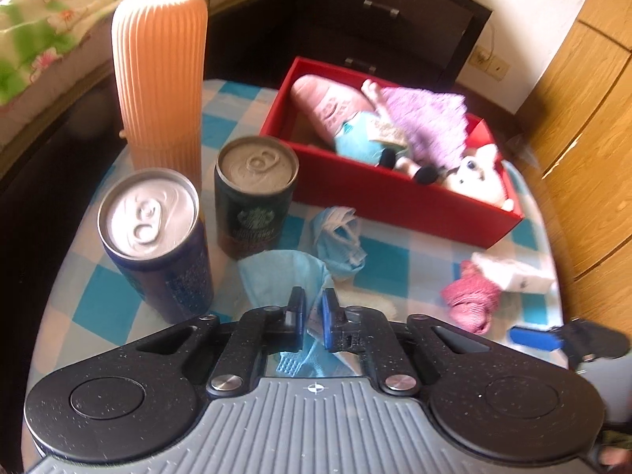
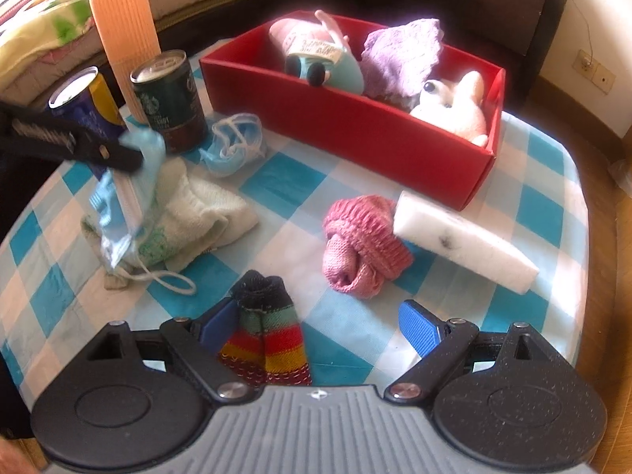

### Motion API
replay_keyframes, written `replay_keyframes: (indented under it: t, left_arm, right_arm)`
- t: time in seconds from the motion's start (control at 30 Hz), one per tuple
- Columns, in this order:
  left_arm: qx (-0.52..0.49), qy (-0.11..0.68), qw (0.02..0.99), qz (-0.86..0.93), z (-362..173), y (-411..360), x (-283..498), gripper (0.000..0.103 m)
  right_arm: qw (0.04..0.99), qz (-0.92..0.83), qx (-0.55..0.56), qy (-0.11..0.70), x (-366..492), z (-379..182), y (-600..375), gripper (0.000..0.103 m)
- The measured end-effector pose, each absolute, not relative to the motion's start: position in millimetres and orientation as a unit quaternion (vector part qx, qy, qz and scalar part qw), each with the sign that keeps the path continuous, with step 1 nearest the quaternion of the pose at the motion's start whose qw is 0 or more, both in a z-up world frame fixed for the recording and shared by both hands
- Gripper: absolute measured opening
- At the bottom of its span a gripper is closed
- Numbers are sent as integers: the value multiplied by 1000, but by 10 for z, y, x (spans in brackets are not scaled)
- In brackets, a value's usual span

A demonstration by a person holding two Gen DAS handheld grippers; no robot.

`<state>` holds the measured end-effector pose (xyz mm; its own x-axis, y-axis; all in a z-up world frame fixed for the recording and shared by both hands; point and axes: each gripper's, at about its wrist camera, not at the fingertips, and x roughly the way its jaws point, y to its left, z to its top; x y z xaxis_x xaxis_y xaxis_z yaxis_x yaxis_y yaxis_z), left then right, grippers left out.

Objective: Organize soft objects
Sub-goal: 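Grasp the blue face mask with the left while the right grasps the striped sock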

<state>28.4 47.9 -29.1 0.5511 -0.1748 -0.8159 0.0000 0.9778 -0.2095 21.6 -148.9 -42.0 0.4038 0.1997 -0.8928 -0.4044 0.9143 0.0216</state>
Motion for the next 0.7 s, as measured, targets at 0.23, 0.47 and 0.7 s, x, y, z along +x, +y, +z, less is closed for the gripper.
replay_keyframes:
  t: [0.23, 0.47, 0.7]
  left_arm:
    - [-91, 470, 875, -67, -264, 456, 252, 4]
    - [-97, 465, 877, -74, -227, 476, 224, 4]
    - [-93, 462, 878, -77, -193, 442, 228, 4]
  right_arm:
    - [827, 190, -115, 517, 161, -561, -1350, 67]
    - [816, 216, -92, 528, 152, -580, -1293, 29]
    - [822, 216, -60, 523, 198, -439, -1382, 12]
